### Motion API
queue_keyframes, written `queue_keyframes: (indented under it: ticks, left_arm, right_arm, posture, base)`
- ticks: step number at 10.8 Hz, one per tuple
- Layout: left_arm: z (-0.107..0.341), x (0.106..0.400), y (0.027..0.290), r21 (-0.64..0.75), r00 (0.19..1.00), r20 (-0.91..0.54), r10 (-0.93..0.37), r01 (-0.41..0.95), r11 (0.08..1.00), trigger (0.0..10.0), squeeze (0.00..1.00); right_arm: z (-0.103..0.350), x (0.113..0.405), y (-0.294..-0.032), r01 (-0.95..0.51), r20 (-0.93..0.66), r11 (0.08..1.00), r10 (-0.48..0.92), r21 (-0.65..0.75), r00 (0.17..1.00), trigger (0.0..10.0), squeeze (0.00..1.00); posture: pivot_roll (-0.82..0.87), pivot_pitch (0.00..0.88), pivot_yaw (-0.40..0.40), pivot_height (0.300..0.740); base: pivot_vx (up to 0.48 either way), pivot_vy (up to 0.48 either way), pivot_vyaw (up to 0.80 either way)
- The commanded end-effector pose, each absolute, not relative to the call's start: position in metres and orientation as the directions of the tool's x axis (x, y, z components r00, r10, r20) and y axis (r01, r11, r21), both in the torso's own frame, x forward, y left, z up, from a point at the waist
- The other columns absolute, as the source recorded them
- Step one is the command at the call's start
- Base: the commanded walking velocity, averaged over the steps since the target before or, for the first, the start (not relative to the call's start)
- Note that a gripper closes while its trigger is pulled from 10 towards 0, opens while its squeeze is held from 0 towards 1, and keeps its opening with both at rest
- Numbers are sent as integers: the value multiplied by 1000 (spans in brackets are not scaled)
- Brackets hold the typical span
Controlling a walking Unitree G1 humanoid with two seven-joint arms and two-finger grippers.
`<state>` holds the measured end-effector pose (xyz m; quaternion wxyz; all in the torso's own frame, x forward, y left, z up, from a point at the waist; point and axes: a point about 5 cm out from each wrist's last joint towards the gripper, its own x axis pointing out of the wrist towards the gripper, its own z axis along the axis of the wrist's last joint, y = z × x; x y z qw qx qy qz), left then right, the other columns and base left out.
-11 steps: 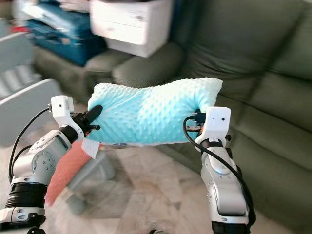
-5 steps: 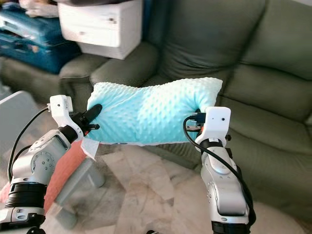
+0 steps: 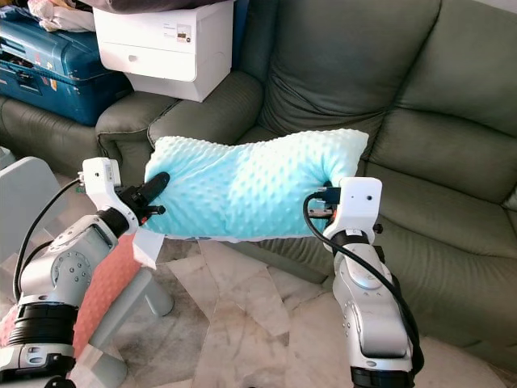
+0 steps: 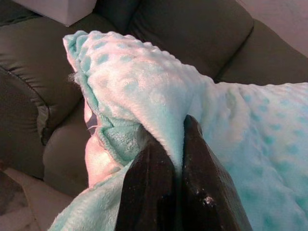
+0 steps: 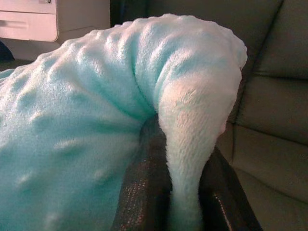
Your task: Move the pillow to the sofa
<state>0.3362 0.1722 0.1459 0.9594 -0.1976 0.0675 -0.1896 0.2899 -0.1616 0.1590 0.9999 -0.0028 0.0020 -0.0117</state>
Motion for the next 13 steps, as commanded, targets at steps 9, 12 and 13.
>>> queue_keyframes:
  ticks: [9, 12, 13]
  left_arm:
    - [152, 330, 162, -397, 883, -6, -470, 429, 811, 10000, 0]
    - [151, 329, 161, -388, 881, -12, -472, 431, 815, 10000, 0]
    - [151, 329, 161, -390, 884, -14, -468, 426, 816, 10000, 0]
  right_arm:
    - [164, 290, -165, 34, 24, 999, -33, -28, 999, 10000, 0]
    - [164, 290, -164, 34, 17, 999, -34, -26, 999, 10000, 0]
    - [164, 290, -164, 34, 16, 999, -34, -26, 999, 10000, 0]
  posture:
    - [-114, 77, -59, 740]
    - [-114, 77, -57, 740]
    - [-115, 78, -57, 740]
  base:
    - [296, 0, -85]
    - [431, 0, -417]
    - [307, 0, -775]
